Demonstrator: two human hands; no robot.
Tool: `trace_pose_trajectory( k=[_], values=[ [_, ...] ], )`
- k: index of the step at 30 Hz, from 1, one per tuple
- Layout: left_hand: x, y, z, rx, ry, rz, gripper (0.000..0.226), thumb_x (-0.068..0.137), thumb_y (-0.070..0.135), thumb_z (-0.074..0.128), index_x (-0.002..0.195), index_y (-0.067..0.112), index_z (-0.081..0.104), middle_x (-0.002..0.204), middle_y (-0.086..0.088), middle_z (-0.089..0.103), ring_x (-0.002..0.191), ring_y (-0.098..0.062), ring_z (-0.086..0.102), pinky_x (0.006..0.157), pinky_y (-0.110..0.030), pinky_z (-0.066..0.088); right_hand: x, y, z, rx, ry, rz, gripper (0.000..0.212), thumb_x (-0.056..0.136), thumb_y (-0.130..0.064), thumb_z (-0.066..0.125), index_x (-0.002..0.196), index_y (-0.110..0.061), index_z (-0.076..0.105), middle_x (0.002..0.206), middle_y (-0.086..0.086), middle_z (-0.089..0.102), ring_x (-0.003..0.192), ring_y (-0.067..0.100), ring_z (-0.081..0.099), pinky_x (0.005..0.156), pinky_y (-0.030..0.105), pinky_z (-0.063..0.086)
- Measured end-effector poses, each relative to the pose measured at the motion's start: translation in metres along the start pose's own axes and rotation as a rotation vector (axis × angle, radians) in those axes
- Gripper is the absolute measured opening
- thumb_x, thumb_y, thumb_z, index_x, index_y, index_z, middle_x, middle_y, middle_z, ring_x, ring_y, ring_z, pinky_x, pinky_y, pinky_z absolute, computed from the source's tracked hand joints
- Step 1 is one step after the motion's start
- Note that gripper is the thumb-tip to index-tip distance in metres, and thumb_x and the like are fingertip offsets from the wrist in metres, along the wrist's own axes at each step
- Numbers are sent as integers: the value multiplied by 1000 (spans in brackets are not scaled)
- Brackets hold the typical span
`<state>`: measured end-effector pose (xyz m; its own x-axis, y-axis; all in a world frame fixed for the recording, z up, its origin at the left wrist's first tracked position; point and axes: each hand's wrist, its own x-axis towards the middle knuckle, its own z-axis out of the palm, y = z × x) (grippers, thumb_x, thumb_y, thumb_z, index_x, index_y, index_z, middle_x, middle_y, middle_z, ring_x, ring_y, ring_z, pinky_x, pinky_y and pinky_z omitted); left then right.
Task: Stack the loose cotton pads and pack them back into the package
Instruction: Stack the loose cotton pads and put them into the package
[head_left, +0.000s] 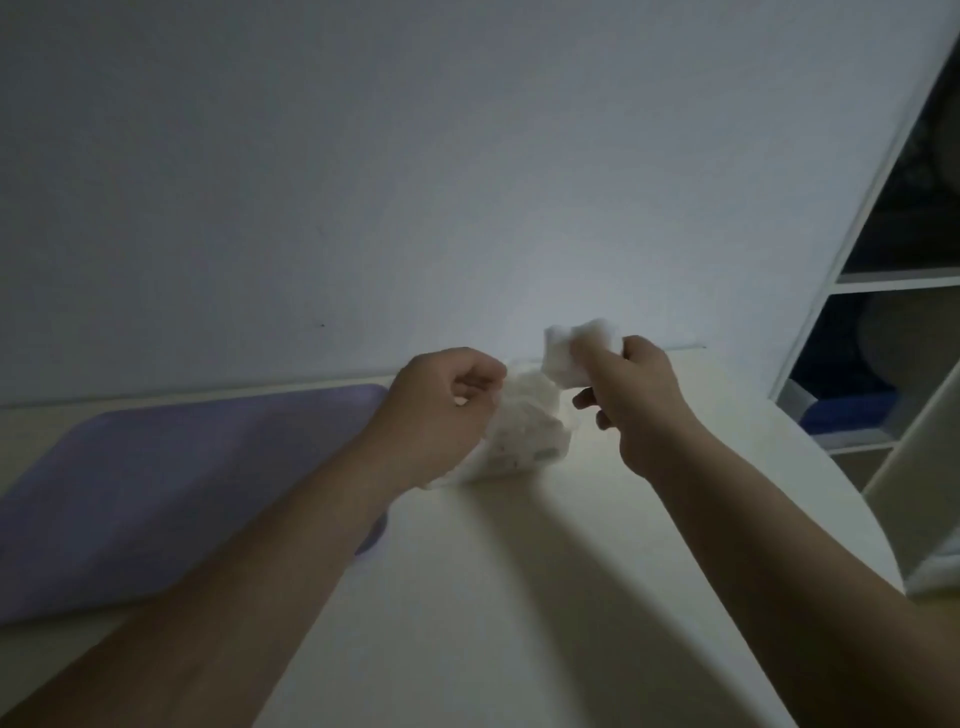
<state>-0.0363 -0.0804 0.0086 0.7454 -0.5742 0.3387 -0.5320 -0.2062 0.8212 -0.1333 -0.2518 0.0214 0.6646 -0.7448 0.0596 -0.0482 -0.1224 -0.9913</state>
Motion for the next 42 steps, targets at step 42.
trace_pose_trajectory(
  k=[42],
  values=[
    [22,-28,19,504,-422,286,30,95,13,53,118,23,70,118,12,51,101,-11,56,84,-9,36,23,-26,34,-1301,-424,-141,35,84,-31,69,65,-11,48,55,4,53,52,22,52,57,26,42]
  ],
)
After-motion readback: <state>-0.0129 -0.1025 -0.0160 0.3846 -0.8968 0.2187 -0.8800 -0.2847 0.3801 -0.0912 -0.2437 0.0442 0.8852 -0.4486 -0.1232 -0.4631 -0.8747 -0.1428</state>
